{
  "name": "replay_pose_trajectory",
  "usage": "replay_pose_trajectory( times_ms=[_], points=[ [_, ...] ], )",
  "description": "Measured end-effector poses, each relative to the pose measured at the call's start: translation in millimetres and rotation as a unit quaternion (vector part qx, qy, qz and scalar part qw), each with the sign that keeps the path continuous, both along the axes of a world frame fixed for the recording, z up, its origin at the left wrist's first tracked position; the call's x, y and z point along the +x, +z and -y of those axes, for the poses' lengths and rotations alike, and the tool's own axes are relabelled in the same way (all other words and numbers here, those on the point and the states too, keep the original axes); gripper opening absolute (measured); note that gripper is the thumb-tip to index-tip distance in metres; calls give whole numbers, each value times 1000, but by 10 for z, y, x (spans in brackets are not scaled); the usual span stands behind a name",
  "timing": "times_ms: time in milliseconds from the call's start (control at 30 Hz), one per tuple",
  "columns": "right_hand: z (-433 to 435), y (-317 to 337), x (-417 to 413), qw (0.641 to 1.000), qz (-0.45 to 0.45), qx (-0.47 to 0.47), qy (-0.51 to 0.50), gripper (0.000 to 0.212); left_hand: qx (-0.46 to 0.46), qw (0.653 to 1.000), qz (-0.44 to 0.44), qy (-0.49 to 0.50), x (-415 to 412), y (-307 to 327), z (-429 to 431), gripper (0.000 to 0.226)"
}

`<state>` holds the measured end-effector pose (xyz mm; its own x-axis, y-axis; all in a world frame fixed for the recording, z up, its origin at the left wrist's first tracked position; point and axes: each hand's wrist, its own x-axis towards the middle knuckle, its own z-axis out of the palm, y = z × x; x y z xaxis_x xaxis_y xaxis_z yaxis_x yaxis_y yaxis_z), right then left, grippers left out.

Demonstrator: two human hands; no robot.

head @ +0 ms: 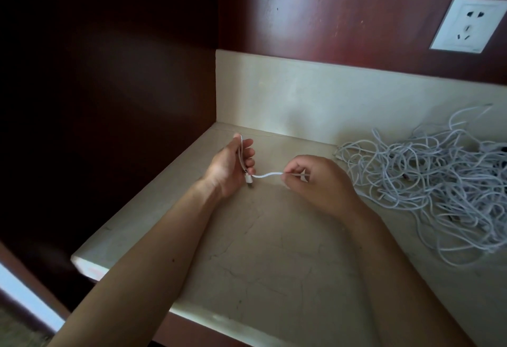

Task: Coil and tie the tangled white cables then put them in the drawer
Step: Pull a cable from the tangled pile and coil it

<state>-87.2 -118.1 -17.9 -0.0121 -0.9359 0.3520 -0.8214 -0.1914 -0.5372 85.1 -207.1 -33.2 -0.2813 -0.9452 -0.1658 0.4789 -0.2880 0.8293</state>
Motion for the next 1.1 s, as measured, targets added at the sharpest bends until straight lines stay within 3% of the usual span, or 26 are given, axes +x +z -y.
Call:
replay_pose_trajectory(
  times_ms=[400, 600, 700, 800, 967, 1100],
  points=[
    [-42, 69, 107, 992, 23, -114, 43, 7, -13, 979, 60, -196, -90, 19, -173, 37],
    [-30, 27, 116, 991, 29, -132, -1, 17, -43, 944, 140, -296, -98, 58, -270, 40],
    [12, -3, 108, 991, 16, -131, 25, 6, -34, 923, 171, -342, -116, 49, -263, 39],
    [75, -52, 37, 985, 29, -167, 33, 13, -19, 910, 174, -377, -110, 50, -244, 39],
    [119, -88, -33, 980, 67, -187, 0, 11, -24, 905, 190, -381, -115, 88, -303, 43],
    [100, -100, -11, 973, 109, -197, -45, 3, -115, 917, 239, -299, -113, 75, -346, 46]
  ],
)
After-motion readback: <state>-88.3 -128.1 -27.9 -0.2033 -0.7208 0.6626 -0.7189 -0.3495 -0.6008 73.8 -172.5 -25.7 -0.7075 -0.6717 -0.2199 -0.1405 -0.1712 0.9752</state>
